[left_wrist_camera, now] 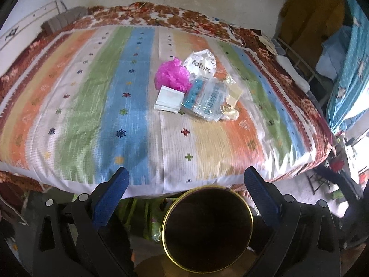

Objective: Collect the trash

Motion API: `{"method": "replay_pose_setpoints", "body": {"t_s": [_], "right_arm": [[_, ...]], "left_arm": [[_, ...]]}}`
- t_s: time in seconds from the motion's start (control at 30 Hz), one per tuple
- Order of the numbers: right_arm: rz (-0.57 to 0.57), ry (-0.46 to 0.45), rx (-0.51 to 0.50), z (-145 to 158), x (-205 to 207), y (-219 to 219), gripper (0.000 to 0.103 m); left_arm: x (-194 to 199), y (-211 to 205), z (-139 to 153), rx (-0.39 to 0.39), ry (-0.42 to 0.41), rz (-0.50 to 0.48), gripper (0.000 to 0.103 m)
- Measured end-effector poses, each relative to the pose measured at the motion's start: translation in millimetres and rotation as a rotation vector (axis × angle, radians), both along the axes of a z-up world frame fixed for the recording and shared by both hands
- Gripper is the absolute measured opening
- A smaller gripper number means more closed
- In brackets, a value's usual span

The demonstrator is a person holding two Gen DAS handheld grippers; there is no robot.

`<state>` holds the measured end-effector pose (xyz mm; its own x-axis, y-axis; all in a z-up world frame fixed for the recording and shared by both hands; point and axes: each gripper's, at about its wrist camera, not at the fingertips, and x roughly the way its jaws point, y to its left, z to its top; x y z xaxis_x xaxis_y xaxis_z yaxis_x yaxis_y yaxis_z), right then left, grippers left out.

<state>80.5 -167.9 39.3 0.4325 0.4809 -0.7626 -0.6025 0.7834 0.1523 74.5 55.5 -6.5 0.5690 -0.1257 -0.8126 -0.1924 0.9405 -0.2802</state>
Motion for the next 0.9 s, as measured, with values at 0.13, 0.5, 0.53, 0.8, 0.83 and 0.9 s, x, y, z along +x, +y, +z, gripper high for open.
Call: {"method": "replay_pose_setpoints", "body": {"t_s": [0.13,0.5,0.53,0.8,0.83,0.9], "right_arm": [[-0.013,-0.001,0.008,4,17,3,0.094],[-0.054,0.085,0.045,-3,67,8,0.094],[-0.062,0.086,0.042,-4,72,8,0.094],[-0.080,0.128,0.087,-7,103,14,0.094],[-0.084,0.132,0.092,-7,107,14,0.094],[-0.098,0.142,0.097,-10,117,15,0.094]], "left_arm": [[19,10,3,0.020,-0.004,0.027,0.097],[62,19,-8,0.038,0.023,0.039,0.097],[65,21,-10,0.035,0.025,0.042,0.097],[85,29,-15,0.047,0.016,0.049,0.097],[88,30,-16,0.040,0.020,0.047,0.097],[95,32,-20,0.026,0.028,0.044,0.097]]}}
